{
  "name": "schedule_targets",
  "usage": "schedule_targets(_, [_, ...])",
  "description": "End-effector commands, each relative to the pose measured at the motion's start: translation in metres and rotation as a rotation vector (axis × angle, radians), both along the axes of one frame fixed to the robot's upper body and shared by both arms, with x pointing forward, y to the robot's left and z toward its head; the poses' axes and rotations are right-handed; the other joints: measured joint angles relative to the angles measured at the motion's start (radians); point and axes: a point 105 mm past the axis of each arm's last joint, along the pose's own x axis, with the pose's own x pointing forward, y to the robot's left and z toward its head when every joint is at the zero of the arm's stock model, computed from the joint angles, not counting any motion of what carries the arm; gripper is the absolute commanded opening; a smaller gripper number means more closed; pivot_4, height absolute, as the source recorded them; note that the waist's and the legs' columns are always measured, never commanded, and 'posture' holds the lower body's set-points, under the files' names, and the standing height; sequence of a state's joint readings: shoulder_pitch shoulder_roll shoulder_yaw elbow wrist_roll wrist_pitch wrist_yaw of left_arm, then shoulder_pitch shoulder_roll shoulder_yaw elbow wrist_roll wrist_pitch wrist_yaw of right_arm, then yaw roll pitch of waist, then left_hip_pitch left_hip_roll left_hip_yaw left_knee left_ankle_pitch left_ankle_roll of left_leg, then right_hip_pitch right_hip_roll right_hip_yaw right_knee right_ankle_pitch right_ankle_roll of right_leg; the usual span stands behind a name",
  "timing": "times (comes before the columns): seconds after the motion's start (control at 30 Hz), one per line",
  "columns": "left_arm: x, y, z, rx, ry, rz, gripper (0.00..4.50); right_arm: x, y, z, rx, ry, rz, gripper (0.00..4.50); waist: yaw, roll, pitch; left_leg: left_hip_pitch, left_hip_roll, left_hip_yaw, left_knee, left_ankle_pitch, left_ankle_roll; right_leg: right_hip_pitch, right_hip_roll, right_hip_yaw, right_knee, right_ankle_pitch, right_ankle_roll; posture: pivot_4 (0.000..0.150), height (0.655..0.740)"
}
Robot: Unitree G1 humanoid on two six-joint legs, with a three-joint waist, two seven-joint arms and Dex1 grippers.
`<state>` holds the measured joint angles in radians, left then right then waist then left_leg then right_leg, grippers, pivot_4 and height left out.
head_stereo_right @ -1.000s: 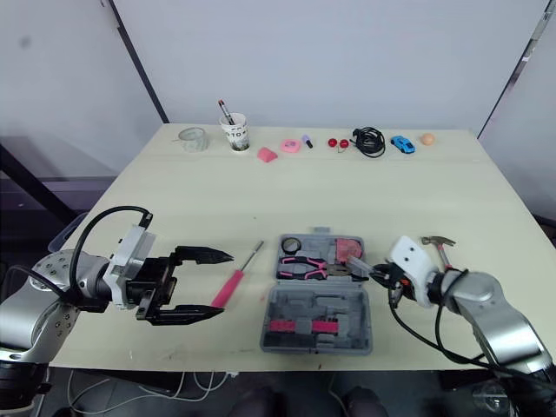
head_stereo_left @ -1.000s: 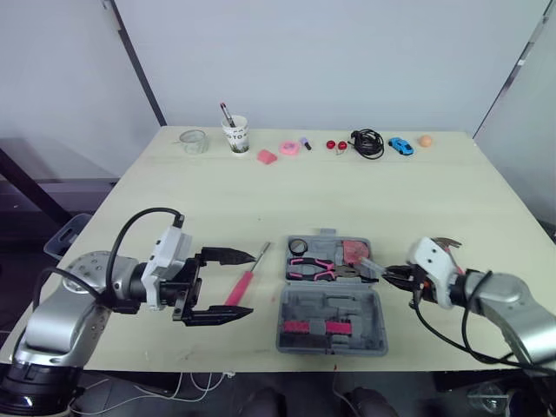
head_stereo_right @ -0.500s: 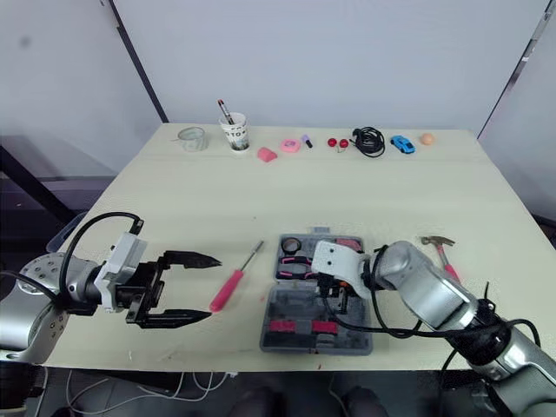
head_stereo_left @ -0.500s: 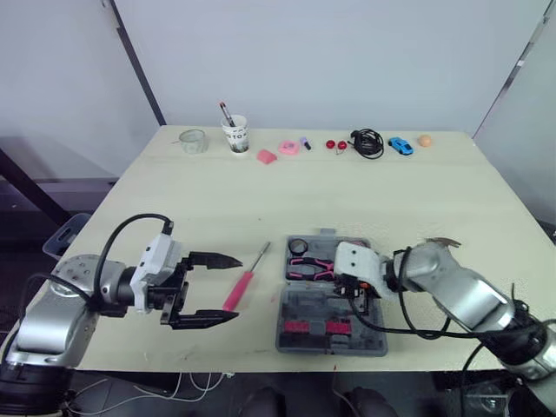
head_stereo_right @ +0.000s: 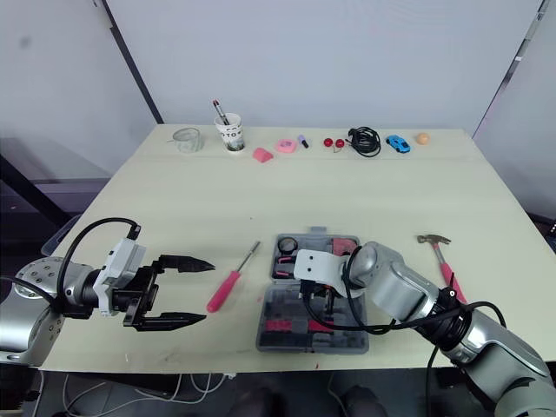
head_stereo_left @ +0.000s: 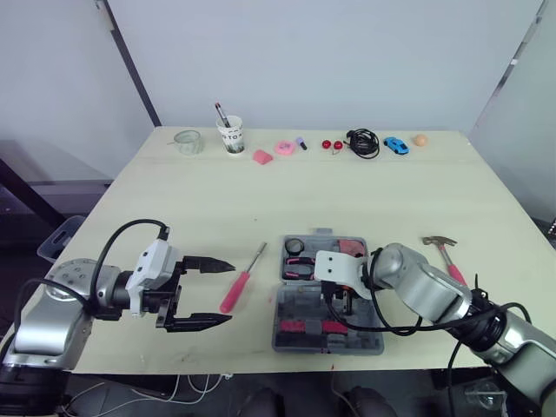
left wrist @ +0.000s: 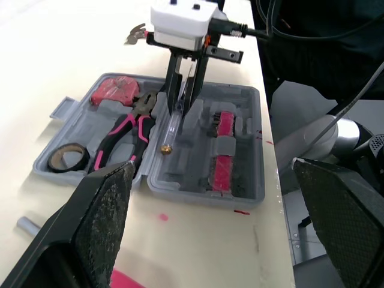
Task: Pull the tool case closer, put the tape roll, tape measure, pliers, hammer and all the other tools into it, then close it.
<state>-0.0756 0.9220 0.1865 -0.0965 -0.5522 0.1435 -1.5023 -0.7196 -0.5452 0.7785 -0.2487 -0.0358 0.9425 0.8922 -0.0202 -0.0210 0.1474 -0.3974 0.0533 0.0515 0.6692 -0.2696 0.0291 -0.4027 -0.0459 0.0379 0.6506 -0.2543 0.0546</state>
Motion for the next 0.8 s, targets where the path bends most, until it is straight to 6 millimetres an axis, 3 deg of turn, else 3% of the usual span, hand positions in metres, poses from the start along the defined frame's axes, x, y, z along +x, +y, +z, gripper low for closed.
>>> schedule_targets(0.03, [0.0, 0.0, 0.005, 0.004, -0.029, -0.011, 4.5, 0.001, 0.011, 0.005, 0.007, -0.039, 0.041, 0.01, 0.001, 0.0, 0.0, 0.0, 0.0, 0.0, 0.0, 0.0, 0.0, -0.001, 0.0, 0.0, 0.001, 0.0, 0.0, 0.15, 0.74])
schedule_targets(0.8, [-0.002, -0.001, 0.004, 0.001, -0.024, -0.01, 4.5, 0.006, 0.025, -0.002, 0.032, -0.022, 0.043, 0.01, 0.005, 0.0, 0.0, -0.001, 0.0, 0.005, 0.0, 0.0, 0.0, -0.002, 0.0, 0.0, 0.002, 0.0, 0.0, 0.15, 0.74])
